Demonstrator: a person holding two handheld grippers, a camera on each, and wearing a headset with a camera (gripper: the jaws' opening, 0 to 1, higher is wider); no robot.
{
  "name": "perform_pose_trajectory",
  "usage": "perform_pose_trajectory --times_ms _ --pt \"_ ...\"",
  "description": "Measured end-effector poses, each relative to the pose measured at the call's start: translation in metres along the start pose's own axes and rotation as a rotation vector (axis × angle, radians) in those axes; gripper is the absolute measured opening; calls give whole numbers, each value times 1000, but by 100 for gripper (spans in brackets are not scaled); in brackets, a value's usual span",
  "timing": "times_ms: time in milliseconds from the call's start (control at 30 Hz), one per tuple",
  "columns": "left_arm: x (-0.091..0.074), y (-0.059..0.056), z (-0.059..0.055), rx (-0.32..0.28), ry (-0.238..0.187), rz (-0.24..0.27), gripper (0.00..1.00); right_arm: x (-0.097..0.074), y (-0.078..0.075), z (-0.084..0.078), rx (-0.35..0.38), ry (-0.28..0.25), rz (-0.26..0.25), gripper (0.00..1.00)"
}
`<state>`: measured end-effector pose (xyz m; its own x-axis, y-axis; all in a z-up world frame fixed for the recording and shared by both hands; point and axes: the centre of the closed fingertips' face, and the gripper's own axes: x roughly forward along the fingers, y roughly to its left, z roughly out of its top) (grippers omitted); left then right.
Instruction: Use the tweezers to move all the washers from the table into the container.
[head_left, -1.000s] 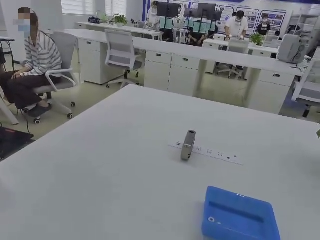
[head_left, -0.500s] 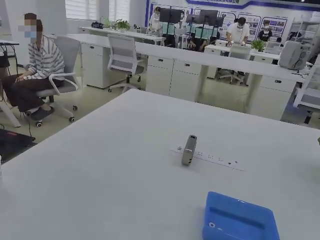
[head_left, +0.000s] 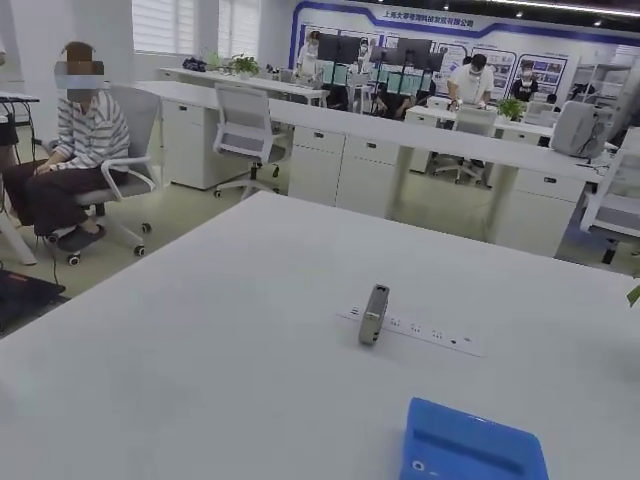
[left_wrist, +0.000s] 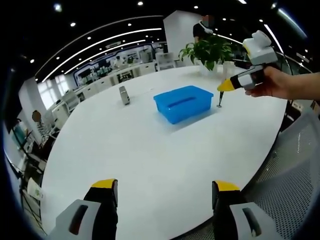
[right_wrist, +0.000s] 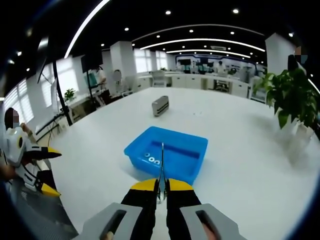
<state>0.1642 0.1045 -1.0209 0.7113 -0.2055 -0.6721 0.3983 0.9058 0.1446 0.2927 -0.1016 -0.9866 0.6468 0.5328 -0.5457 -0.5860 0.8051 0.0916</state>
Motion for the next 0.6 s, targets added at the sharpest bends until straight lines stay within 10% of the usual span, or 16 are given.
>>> perform_pose_trajectory --times_ms 600 --pt "1 -4 -2 11 15 -18 79 0 -2 19 11 -31 11 2"
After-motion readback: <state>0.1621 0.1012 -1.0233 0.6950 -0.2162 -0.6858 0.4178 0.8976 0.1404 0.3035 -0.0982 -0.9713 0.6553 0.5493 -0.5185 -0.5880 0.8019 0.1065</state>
